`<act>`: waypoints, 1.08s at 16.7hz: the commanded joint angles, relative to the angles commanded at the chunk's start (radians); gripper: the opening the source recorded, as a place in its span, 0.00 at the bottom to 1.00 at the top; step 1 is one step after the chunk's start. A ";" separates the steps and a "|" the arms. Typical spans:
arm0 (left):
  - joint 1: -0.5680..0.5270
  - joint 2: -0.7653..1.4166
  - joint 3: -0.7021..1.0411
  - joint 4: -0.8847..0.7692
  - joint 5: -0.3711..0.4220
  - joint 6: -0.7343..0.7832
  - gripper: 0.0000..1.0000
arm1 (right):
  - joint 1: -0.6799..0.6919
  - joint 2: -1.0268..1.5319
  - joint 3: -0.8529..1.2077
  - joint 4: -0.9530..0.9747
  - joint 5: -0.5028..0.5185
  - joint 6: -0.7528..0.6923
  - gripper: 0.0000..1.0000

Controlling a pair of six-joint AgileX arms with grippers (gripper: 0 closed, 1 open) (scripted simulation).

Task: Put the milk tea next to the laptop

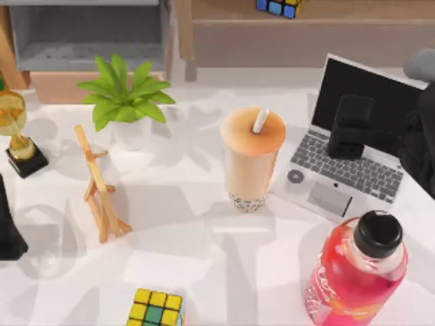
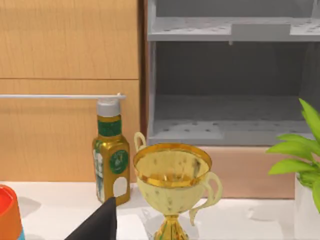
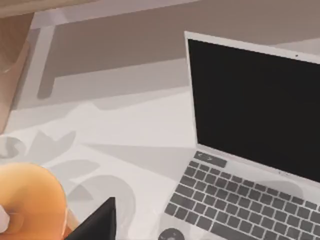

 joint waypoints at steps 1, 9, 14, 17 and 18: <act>0.000 0.000 0.000 0.000 0.000 0.000 1.00 | 0.055 0.091 0.058 -0.020 0.042 0.042 1.00; 0.000 0.000 0.000 0.000 0.000 0.000 1.00 | 0.346 0.569 0.331 -0.138 0.264 0.270 1.00; 0.000 0.000 0.000 0.000 0.000 0.000 1.00 | 0.360 0.590 0.339 -0.145 0.275 0.281 1.00; 0.000 0.000 0.000 0.000 0.000 0.000 1.00 | 0.348 0.598 0.339 -0.127 0.268 0.268 1.00; 0.000 0.000 0.000 0.000 0.000 0.000 1.00 | 0.336 0.614 0.341 -0.104 0.261 0.253 1.00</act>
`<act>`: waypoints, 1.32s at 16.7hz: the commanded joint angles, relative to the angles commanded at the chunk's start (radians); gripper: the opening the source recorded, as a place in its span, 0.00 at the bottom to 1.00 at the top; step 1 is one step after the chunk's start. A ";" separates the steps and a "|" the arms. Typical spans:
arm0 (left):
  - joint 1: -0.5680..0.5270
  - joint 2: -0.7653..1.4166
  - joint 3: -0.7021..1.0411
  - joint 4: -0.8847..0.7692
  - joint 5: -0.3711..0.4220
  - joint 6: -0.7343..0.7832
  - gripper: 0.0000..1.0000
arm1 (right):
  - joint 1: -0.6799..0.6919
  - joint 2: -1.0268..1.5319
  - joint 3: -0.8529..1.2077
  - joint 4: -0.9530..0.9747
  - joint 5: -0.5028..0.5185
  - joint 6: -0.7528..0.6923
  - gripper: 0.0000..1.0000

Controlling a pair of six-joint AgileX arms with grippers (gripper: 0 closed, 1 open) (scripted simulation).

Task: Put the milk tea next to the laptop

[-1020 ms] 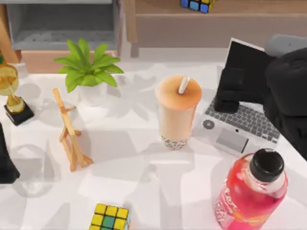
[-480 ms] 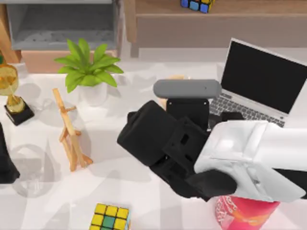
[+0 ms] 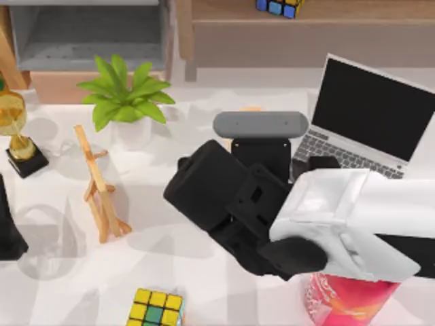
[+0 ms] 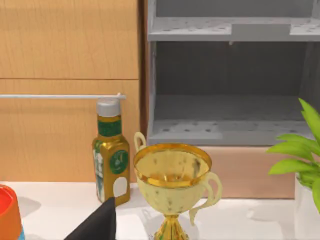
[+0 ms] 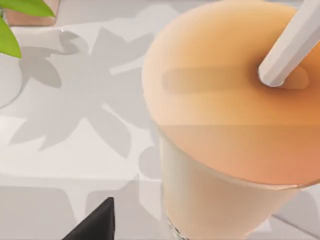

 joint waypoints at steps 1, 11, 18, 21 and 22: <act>0.000 0.000 0.000 0.000 0.000 0.000 1.00 | -0.015 0.019 0.001 0.031 -0.008 -0.018 1.00; 0.000 0.000 0.000 0.000 0.000 0.000 1.00 | -0.137 0.154 0.003 0.260 -0.081 -0.150 1.00; 0.000 0.000 0.000 0.000 0.000 0.000 1.00 | -0.137 0.154 0.003 0.260 -0.081 -0.150 0.55; 0.000 0.000 0.000 0.000 0.000 0.000 1.00 | -0.137 0.154 0.003 0.260 -0.081 -0.150 0.32; 0.000 0.000 0.000 0.000 0.000 0.000 1.00 | -0.137 0.154 0.003 0.260 -0.081 -0.150 0.25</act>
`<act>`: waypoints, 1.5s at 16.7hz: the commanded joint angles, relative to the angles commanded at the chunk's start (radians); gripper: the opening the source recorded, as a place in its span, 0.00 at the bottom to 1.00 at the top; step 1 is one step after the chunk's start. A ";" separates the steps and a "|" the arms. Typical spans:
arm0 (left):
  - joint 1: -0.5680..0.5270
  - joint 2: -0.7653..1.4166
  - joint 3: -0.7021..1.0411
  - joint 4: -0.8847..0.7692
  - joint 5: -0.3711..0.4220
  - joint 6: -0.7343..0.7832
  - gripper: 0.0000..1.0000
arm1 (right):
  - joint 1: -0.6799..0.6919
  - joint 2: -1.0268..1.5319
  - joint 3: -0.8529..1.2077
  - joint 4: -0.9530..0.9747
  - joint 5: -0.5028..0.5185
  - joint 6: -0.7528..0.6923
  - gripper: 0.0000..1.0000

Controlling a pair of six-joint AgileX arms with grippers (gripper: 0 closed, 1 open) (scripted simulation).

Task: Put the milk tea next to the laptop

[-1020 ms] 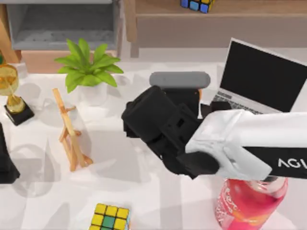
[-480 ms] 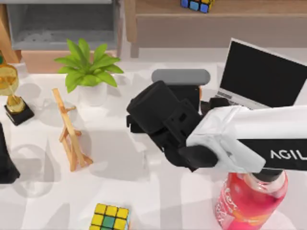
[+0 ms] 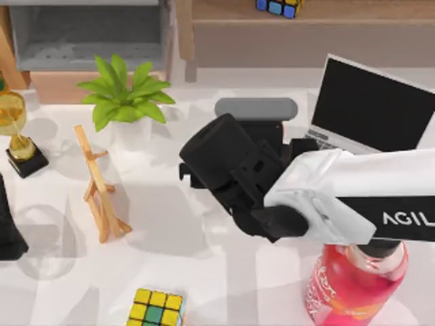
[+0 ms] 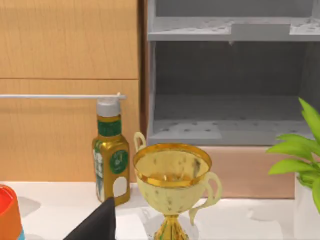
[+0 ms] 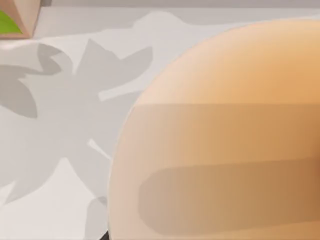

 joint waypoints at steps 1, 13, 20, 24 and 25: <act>0.000 0.000 0.000 0.000 0.000 0.000 1.00 | 0.000 0.000 0.000 0.000 0.000 0.000 0.17; 0.000 0.000 0.000 0.000 0.000 0.000 1.00 | 0.003 -0.003 0.002 -0.003 0.000 0.002 0.00; 0.000 0.000 0.000 0.000 0.000 0.000 1.00 | 0.002 -0.016 0.016 -0.036 -0.001 0.003 0.00; 0.000 0.000 0.000 0.000 0.000 0.000 1.00 | -0.034 -0.070 0.045 -0.013 -0.002 -0.028 0.00; 0.000 0.000 0.000 0.000 0.000 0.000 1.00 | -0.059 -0.101 0.052 -0.004 -0.007 -0.048 0.00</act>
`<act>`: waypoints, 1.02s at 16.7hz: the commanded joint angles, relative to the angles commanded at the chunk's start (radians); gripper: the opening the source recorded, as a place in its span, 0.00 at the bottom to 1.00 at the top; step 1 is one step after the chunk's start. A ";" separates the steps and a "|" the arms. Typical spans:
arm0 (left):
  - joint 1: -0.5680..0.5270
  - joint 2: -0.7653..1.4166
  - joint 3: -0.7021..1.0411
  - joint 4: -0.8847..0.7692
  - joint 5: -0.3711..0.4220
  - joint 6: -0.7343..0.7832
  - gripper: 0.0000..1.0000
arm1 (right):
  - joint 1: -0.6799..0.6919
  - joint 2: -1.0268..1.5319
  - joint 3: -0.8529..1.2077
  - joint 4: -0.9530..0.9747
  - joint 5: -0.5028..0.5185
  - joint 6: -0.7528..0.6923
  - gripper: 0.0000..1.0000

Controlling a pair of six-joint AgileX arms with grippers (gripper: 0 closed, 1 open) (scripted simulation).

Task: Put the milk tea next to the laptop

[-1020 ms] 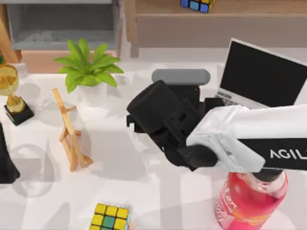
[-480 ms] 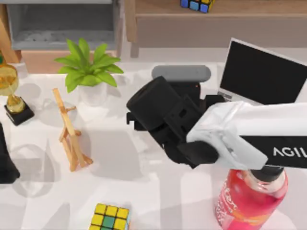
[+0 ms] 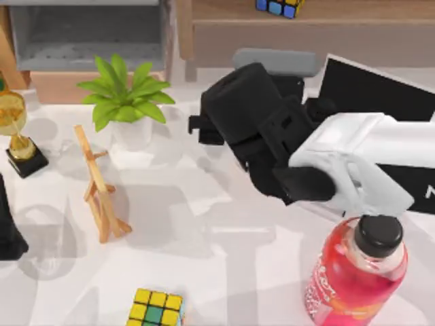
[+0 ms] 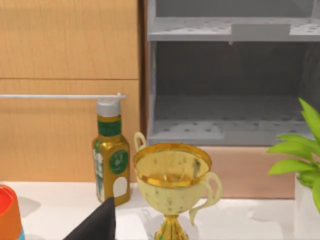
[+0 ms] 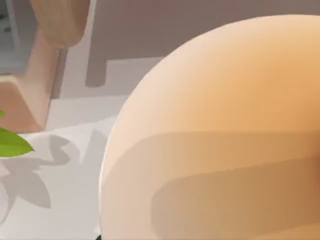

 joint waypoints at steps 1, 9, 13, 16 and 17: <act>0.000 0.000 0.000 0.000 0.000 0.000 1.00 | -0.031 -0.035 0.005 0.008 -0.008 -0.024 0.00; 0.000 0.000 0.000 0.000 0.000 0.000 1.00 | -0.424 -0.344 -0.053 0.055 -0.149 -0.321 0.00; 0.000 0.000 0.000 0.000 0.000 0.000 1.00 | -0.647 -0.454 -0.156 0.068 -0.290 -0.482 0.00; 0.000 0.000 0.000 0.000 0.000 0.000 1.00 | -0.778 -0.494 -0.262 0.080 -0.431 -0.572 0.00; 0.000 0.000 0.000 0.000 0.000 0.000 1.00 | -0.812 -0.501 -0.300 0.086 -0.482 -0.594 0.00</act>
